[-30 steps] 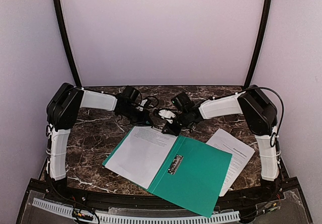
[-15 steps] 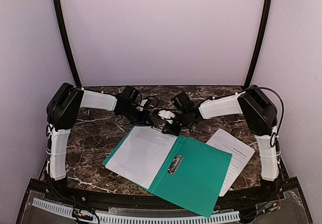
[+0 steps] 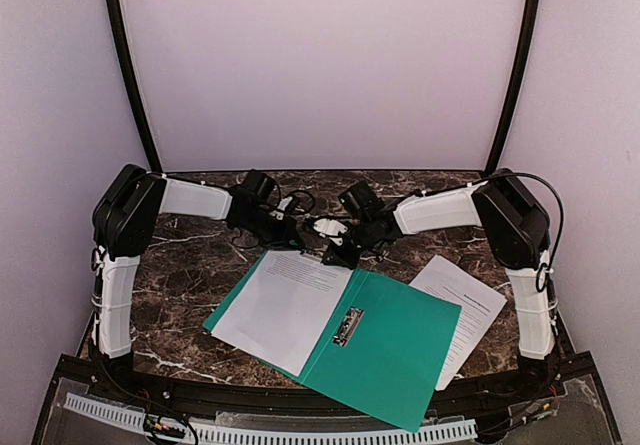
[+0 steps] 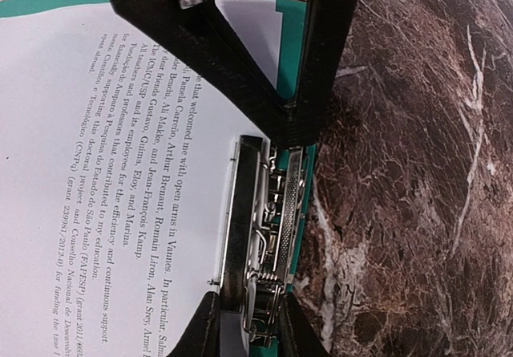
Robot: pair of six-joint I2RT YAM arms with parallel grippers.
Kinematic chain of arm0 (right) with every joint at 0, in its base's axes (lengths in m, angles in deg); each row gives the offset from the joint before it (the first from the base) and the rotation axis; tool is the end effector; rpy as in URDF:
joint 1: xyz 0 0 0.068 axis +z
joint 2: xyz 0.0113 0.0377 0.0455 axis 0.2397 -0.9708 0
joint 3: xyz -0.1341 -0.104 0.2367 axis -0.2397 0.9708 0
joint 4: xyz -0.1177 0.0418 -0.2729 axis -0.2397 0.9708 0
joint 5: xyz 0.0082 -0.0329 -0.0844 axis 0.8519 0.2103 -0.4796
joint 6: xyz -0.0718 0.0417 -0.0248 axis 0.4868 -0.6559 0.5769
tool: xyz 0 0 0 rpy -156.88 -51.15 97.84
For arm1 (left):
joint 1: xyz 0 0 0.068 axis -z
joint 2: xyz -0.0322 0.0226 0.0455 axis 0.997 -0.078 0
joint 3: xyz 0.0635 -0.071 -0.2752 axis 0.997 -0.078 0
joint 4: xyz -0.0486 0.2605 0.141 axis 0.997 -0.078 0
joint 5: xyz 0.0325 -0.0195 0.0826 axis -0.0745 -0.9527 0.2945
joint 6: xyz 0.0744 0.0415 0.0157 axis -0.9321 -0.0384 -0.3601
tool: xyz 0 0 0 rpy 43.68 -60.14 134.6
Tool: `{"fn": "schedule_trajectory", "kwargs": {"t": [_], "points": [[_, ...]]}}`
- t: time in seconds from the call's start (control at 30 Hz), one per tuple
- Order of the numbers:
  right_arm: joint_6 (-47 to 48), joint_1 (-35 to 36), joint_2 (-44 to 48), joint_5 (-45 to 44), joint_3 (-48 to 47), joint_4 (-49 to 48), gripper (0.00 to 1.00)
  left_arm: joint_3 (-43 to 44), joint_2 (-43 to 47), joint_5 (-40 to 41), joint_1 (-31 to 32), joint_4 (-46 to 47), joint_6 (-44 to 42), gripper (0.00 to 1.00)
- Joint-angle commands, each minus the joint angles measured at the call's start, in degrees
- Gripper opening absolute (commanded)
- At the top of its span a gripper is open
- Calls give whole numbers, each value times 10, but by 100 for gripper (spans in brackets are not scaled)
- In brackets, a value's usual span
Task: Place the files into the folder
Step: Clamp the file in the folder.
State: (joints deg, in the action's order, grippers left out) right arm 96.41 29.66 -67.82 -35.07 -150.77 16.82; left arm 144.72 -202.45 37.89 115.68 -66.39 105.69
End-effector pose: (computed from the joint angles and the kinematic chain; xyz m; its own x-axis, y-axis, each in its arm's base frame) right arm 0.3710 0.3775 0.0918 -0.1975 -0.7497 -0.6317 -0.9442 0.3187 -0.0831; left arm 0.4387 -0.2992 0.0922 -0.8666 0.1786 -0.4659 0.4488 0.6870 -0.5715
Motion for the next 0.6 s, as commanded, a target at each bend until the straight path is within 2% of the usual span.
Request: {"fn": "schedule_trajectory", "kwargs": {"t": [0.0,0.33,0.57], "points": [[27,13,-56,-35,10,39,7,-14,-31,31,6,-58,8,1],[25,13,-59,-38,-5,48,7,-14,-6,32,5,-54,4,1],[3,12,-61,-37,-19,51,10,-9,10,28,4,-50,6,1]]}}
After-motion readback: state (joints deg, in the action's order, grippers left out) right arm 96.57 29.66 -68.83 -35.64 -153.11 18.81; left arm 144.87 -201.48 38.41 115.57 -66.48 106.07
